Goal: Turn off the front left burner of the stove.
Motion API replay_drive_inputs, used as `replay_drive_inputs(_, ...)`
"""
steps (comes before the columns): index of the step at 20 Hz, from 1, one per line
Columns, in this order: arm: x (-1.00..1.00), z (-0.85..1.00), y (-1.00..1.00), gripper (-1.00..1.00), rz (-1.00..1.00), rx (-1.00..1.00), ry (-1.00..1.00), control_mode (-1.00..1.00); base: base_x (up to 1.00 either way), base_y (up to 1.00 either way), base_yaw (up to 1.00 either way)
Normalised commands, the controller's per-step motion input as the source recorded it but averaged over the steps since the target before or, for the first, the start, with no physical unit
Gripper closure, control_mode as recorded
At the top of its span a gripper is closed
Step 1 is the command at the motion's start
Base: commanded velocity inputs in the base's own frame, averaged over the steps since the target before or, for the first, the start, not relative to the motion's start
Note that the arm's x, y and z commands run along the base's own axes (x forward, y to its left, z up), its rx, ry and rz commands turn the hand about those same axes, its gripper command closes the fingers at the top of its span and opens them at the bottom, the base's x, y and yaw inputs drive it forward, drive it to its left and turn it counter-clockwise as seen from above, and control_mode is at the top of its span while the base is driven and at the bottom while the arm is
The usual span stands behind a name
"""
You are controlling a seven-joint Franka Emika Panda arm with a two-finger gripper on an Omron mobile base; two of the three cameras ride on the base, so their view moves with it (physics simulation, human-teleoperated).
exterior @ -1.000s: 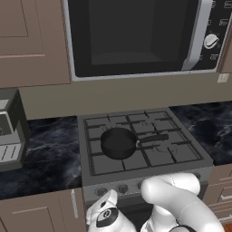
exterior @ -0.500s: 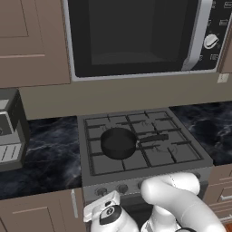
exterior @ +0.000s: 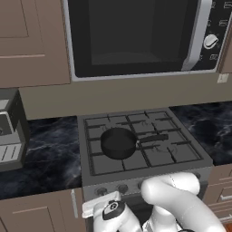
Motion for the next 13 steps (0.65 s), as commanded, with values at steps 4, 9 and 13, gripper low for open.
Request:
replay_drive_inputs(4, 0.67, 0.46, 0.00, 1.00, 0.00, 0.23, 0.00, -1.00, 0.00, 0.00, 0.00)
replay_drive_inputs(9, 0.51, 0.37, 0.00, 1.00, 0.00, 0.26, 0.00, -1.00, 0.00, 0.00, 0.00)
replay_drive_inputs(13, 0.38, 0.36, 0.00, 1.00, 0.00, 0.29, 0.00, -1.00, 0.00, 0.00, 0.00)
